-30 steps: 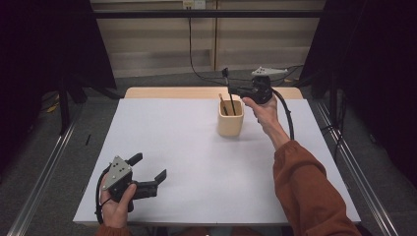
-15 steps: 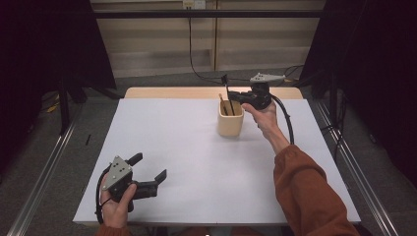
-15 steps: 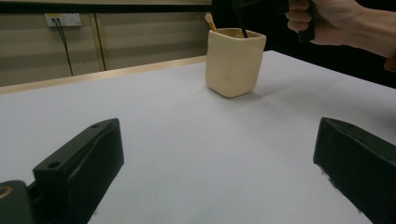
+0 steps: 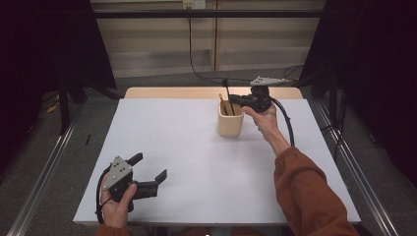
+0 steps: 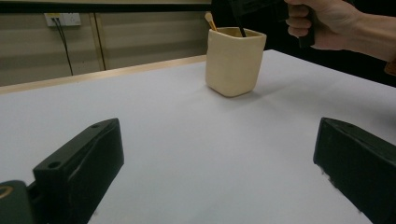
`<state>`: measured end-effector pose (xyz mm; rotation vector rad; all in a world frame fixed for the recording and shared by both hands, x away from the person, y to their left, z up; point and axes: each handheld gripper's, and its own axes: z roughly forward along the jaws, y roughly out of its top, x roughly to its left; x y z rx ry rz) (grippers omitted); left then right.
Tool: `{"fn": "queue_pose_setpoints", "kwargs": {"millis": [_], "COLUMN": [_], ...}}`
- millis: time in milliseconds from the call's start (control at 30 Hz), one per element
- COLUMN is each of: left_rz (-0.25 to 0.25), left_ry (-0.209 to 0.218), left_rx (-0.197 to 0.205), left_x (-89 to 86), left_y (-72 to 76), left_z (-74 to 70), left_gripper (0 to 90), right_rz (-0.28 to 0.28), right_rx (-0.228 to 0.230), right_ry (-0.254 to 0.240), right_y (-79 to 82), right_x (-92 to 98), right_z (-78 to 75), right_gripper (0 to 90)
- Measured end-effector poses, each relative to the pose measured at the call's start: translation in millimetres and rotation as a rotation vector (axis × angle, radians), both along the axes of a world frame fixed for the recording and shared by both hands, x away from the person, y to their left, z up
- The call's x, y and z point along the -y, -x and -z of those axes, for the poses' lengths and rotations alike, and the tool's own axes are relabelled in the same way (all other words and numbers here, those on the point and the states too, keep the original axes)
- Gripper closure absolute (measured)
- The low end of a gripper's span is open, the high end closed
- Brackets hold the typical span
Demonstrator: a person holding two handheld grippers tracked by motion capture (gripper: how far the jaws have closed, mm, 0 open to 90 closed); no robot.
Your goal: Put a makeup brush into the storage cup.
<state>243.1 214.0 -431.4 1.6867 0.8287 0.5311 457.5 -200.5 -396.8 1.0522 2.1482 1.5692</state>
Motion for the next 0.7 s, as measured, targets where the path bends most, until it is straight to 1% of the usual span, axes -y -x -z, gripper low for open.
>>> {"fn": "queue_pose_setpoints", "kwargs": {"millis": [67,167,433,600,700], "left_rz": [0.002,0.002,-0.001,0.0,-0.002], "left_ry": [-0.003,-0.003,-0.003,-0.002,0.002], "left_rx": [0.001,0.001,-0.002,-0.006,-0.005], "left_x": [-0.1,0.0,-0.2,-0.3,-0.8], "left_y": [0.0,-0.1,-0.9,-2.0,-2.0], "left_z": [0.0,0.2,0.4,0.9,1.0], "left_gripper": [1.6,1.6,1.7,1.6,1.7], "right_rz": [0.001,0.005,0.013,-0.003,0.003], "right_rx": [-0.003,-0.002,-0.01,-0.017,-0.018], "right_ry": [0.003,-0.007,0.0,-0.006,-0.009], "right_y": [0.2,0.3,-0.7,-1.4,-1.7], "right_x": [0.2,0.0,1.4,2.5,3.4], "right_z": [1.2,1.3,4.5,5.8,6.5], "right_gripper": [85.5,85.4,85.2,84.6,83.0]}}
